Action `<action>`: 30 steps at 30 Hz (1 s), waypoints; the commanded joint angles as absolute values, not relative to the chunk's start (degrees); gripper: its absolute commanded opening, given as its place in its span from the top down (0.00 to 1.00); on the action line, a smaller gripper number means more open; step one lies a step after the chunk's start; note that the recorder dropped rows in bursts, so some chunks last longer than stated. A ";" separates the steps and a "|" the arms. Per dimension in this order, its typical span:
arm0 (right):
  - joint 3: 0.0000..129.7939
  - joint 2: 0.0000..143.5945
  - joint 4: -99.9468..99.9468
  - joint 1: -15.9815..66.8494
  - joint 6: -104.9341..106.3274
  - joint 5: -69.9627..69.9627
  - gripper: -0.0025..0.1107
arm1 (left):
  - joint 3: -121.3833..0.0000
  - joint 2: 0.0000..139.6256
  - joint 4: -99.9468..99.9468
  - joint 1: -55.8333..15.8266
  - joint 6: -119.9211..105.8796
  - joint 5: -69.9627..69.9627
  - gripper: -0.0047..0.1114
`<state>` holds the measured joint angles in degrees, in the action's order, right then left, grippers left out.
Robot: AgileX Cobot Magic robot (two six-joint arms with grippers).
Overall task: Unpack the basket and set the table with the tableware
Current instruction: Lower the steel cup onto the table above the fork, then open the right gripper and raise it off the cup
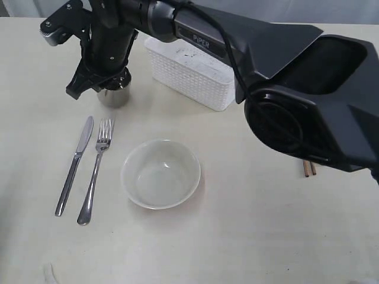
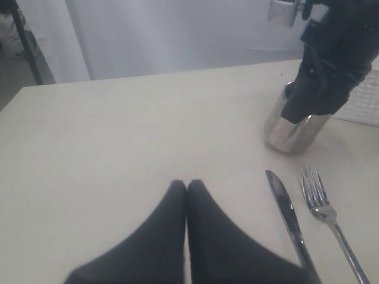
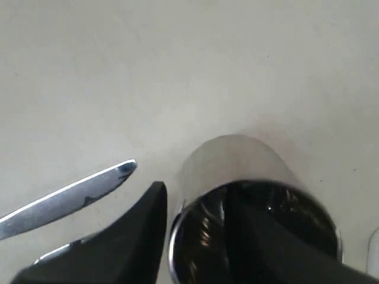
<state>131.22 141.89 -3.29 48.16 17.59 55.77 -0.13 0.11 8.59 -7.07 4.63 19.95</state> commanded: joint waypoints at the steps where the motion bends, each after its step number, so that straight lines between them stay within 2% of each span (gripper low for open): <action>1: 131.14 141.24 -3.62 47.95 18.39 53.97 0.69 | 0.00 0.00 8.78 -7.36 4.76 19.92 0.96; 14: 131.25 139.40 -5.12 47.47 19.44 54.68 0.69 | 0.00 0.00 8.78 -7.36 4.76 19.92 0.96; 22: 131.25 131.28 -5.91 47.38 16.38 65.17 0.69 | 0.00 0.00 8.32 -7.36 4.76 19.92 0.96; 24: 131.14 128.99 -6.05 46.74 14.71 66.71 0.75 | 0.00 0.00 8.32 -7.36 4.76 19.92 0.96; 28: 131.14 124.16 -6.14 43.34 13.97 69.20 0.98 | 0.00 0.00 8.32 -7.36 4.76 19.92 0.96; 30: 131.14 121.93 -6.14 40.36 14.04 69.96 0.98 | 0.00 0.00 8.32 -7.36 4.76 19.92 0.96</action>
